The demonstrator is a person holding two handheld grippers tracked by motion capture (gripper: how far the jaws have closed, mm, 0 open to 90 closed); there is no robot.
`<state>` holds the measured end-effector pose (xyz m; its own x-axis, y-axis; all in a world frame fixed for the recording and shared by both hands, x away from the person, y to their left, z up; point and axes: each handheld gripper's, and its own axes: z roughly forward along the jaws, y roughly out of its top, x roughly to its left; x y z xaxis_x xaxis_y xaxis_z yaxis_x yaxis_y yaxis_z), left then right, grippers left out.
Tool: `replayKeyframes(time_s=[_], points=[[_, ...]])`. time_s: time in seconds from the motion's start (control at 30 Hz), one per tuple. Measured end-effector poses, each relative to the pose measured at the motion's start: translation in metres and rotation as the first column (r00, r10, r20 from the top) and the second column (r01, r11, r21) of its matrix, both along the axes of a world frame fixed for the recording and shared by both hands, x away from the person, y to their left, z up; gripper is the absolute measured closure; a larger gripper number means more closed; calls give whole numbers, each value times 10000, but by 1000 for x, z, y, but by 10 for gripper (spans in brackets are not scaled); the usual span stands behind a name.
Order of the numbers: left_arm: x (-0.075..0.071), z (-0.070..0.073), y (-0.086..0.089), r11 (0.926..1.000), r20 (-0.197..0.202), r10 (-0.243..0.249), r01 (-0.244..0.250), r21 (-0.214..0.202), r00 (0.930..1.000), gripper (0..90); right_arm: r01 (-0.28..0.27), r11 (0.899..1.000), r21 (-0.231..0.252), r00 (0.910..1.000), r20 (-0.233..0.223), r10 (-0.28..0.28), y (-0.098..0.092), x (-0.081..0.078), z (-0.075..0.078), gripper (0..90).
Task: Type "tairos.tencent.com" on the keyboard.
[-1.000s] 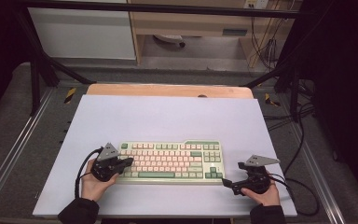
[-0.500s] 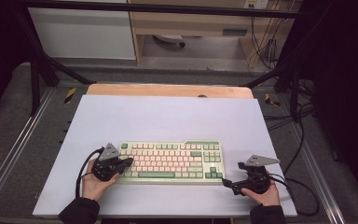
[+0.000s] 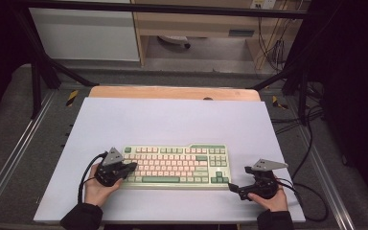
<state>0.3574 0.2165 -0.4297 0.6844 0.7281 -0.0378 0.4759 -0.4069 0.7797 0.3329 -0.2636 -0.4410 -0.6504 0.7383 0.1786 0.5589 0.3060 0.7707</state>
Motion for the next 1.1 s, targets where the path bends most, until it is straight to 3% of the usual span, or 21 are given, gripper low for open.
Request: replayKeyframes(time_s=[0.53, 0.8, 1.1], points=[[-4, 4, -1, 9998, 40, -80, 81, -154, 10000, 897, -115, 9996, -257, 9995, 293, 122, 12, -3, 10, 12], [-4, 4, 0, 9997, 29, -55, 56, -224, 10000, 897, -419, 9990, 141, 9968, 693, 408, 22, -6, 19, 208], [-4, 5, 0, 9997, 44, -71, 72, -242, 10000, 897, -1075, 9936, 355, 9920, 699, 1048, 40, -6, 24, 439]])
